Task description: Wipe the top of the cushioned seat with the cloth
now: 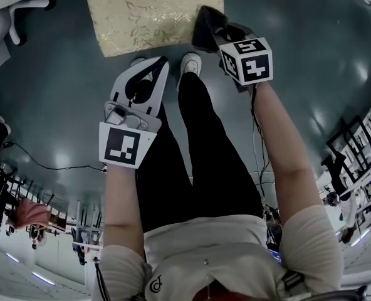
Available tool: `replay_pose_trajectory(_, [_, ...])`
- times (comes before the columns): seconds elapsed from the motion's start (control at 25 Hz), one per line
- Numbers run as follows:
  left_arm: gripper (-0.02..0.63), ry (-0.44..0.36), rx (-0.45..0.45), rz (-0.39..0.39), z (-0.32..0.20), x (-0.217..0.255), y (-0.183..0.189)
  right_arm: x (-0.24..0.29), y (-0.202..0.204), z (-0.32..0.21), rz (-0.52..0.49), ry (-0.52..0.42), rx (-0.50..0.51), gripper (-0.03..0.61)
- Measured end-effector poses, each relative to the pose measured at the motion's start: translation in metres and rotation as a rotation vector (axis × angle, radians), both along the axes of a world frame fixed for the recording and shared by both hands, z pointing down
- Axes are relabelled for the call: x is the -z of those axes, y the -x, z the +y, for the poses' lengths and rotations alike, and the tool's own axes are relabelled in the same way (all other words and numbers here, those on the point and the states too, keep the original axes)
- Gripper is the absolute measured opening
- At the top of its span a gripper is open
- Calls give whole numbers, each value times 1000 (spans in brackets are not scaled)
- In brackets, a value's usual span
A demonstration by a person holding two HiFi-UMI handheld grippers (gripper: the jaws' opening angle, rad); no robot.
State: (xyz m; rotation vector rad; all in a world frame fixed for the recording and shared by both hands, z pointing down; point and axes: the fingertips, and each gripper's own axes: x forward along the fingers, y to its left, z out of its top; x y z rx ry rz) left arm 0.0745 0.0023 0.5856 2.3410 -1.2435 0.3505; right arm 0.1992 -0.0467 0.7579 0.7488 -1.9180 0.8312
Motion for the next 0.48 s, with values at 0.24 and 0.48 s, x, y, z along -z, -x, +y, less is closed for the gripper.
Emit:
replay_pose_trajectory(0.24, [12,-1,-19,1,-5,-6,-11,-12,-41,-8,91,-27,-40,78])
replay_pose_trajectory(0.48, [12,-17,-33,8,-4,6,-16,-4,-57,-9,164,-25,-58,78])
